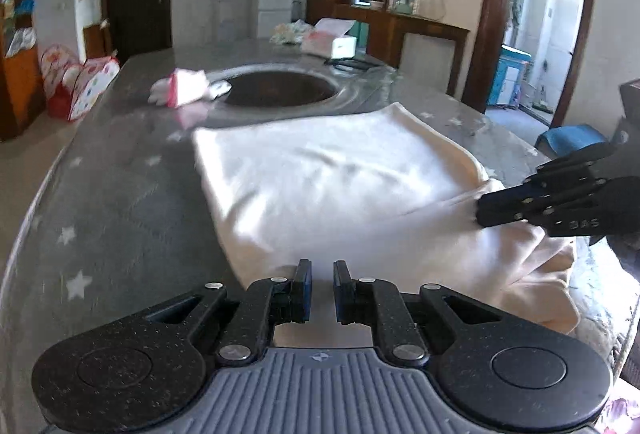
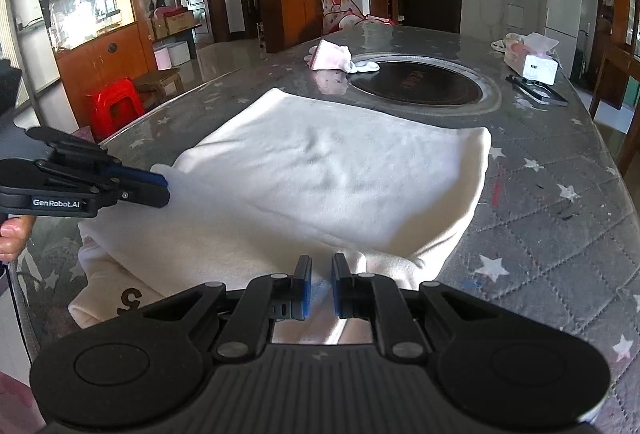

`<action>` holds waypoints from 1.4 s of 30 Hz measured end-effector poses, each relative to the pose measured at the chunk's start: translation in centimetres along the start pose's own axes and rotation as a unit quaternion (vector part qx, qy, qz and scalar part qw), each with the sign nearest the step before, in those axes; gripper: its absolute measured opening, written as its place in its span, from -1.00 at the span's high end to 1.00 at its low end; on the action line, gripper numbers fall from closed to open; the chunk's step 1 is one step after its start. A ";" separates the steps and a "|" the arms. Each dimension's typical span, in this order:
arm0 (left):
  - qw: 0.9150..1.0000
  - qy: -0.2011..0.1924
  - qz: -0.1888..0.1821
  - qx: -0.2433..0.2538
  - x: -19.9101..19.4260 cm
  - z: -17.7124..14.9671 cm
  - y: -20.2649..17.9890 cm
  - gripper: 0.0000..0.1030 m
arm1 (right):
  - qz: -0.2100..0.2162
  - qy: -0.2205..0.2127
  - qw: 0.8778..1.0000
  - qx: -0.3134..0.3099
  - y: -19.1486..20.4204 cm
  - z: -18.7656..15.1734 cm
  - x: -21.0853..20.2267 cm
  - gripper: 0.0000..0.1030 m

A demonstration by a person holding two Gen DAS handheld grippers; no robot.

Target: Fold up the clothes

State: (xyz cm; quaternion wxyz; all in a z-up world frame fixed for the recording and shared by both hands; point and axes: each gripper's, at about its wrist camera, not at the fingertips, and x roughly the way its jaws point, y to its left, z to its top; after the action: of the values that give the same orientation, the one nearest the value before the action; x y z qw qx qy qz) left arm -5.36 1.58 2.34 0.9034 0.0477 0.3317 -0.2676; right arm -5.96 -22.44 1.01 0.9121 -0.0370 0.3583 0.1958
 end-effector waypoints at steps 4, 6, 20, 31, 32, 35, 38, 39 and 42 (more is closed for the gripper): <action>1.000 -0.009 -0.007 -0.010 -1.0 -0.4 0.8 0.75 | 0.003 0.000 1.000 0.001 -0.2 0.0 0.0 0.80; 1.000 -0.013 -0.006 -0.011 -1.5 -0.2 0.9 0.75 | 0.003 0.000 1.000 0.002 -0.2 0.0 0.0 0.80; 1.000 -0.019 0.011 -0.014 -1.3 0.5 1.6 0.59 | 0.009 -0.003 1.000 -0.008 0.1 0.2 -0.4 0.60; 0.999 -0.016 0.026 0.037 -1.2 -0.1 -0.1 0.22 | 0.004 0.008 0.998 -0.057 1.4 -0.6 -1.6 0.41; 0.999 -0.022 0.024 0.043 -1.6 -0.1 -0.4 0.20 | 0.007 0.008 0.998 -0.061 1.6 -0.7 -2.0 0.39; 0.998 -0.026 0.011 0.061 -2.5 -0.4 -1.7 0.16 | 0.016 0.006 0.997 -0.075 2.2 -1.0 -2.9 0.36; 0.996 -0.017 -0.004 0.085 -2.6 -1.2 -3.1 0.11 | 0.019 0.012 0.995 -0.093 2.9 -1.6 -3.0 0.34; 0.995 -0.015 -0.001 0.096 -2.4 -1.5 -3.5 0.09 | 0.017 0.017 0.995 -0.100 3.1 -1.9 -2.8 0.34; 0.992 -0.012 0.014 0.124 -2.3 -2.2 -4.3 0.02 | 0.009 0.016 0.993 -0.116 3.5 -2.5 -2.9 0.33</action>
State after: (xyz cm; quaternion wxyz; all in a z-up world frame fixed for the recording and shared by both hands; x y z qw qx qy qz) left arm -10.30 -0.50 2.43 0.8980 0.1602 0.2846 -0.2947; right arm -10.86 -20.69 1.38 0.8941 -0.1421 0.3481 0.2435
